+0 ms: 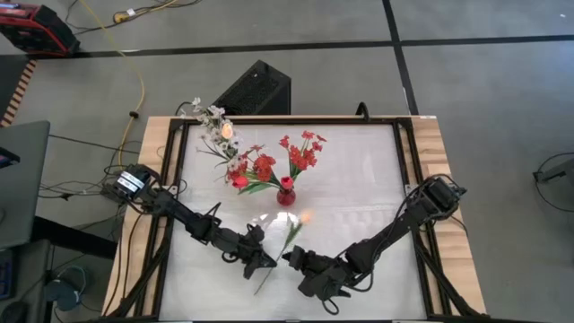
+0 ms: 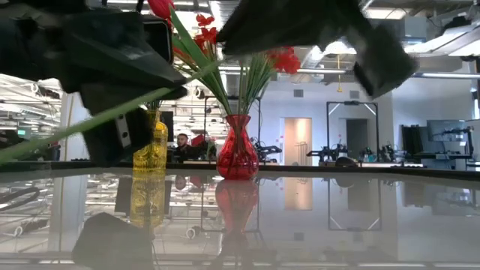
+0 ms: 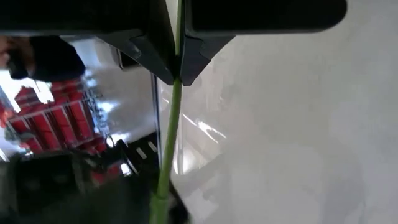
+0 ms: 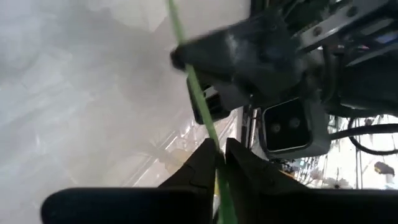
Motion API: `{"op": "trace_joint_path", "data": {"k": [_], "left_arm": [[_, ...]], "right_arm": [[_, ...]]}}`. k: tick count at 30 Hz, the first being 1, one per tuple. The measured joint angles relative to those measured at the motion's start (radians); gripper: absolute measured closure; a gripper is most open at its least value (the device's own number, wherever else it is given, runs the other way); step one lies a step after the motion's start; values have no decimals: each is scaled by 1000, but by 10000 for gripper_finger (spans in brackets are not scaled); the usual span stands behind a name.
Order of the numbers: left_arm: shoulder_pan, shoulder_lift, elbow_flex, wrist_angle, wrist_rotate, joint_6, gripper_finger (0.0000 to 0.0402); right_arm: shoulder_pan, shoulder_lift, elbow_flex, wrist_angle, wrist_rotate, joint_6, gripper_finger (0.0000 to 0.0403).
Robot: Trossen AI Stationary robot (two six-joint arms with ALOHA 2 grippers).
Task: Sort flowers into vase by color
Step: Put the white tulip into the yellow vase
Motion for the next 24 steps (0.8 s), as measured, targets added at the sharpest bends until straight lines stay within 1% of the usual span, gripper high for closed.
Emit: {"op": "trace_joint_path", "data": {"k": [5, 7, 9, 11, 14, 17, 20, 24], "left_arm": [[14, 0, 0, 20, 2, 23, 401], [16, -14, -1, 21, 12, 48, 401], [17, -40, -1, 17, 17, 86, 401], [15, -78, -1, 15, 19, 146, 401], [2, -153, -1, -17, 4, 241, 401], [-21, -245, -1, -99, -31, 338, 401], [-55, -344, -1, -172, -81, 468, 401], [-114, -485, -1, -217, -154, 656, 401]], "right_arm": [[35, -43, 0, -3, -2, 130, 297], [53, -74, 0, -38, -5, 198, 279], [69, -112, 0, -82, -5, 312, 261], [83, -159, 0, -159, -11, 467, 245], [88, -232, 0, -281, -79, 721, 227], [85, -291, 0, -367, -165, 930, 219], [85, -327, 0, -419, -231, 1065, 218], [97, -335, 0, -443, -247, 1129, 225]]}}
